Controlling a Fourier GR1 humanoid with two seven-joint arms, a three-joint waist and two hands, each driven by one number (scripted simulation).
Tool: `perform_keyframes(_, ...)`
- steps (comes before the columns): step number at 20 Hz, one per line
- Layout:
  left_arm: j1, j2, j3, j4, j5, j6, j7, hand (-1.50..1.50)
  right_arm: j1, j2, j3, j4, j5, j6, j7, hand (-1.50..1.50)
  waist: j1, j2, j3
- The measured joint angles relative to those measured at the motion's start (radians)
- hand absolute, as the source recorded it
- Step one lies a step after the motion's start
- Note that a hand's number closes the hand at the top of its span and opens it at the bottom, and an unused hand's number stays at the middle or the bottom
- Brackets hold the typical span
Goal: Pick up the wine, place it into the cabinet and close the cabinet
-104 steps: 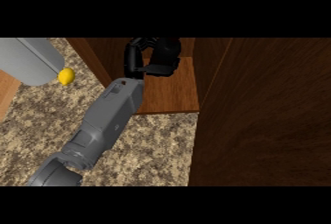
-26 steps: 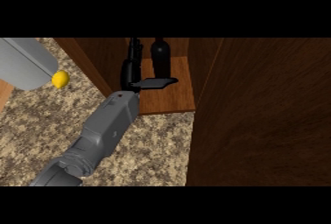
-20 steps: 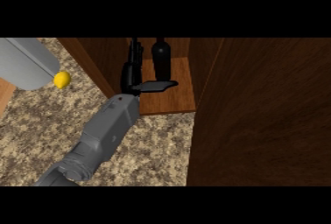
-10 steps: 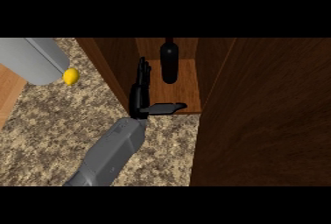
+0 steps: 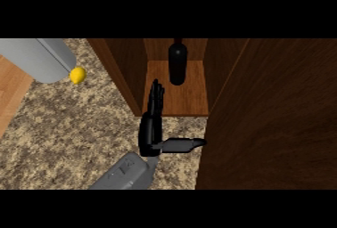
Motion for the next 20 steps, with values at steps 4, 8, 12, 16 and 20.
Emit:
perform_keyframes(4, 0.094, 0.021, -0.039, -0.171, -0.053, 0.068, 0.050, -1.50, 0.013, -0.003, 0.001, -0.002, -0.001, 0.007, -0.011, -1.50, 0.001, 0.001, 0.000)
perform_keyframes(8, 0.201, 0.078, -0.080, -0.329, -0.106, 0.123, 0.098, -1.50, -0.024, -0.001, 0.000, 0.004, 0.001, -0.005, 0.009, -1.50, 0.003, 0.002, 0.000)
perform_keyframes(12, 0.286, 0.118, -0.095, -0.461, -0.148, 0.140, 0.129, -1.50, -0.031, -0.014, -0.023, 0.004, -0.006, 0.009, 0.016, -1.50, 0.001, 0.003, 0.000)
perform_keyframes(16, 0.368, 0.175, -0.103, -0.582, -0.161, 0.117, 0.140, -1.50, 0.004, -0.007, -0.002, 0.003, -0.019, 0.033, 0.002, -1.50, 0.000, 0.003, 0.000)
perform_keyframes(20, 0.429, 0.232, -0.126, -0.670, -0.185, 0.090, 0.149, -1.50, 0.038, 0.002, 0.031, 0.005, -0.030, 0.057, 0.002, 1.50, -0.001, 0.003, 0.000)
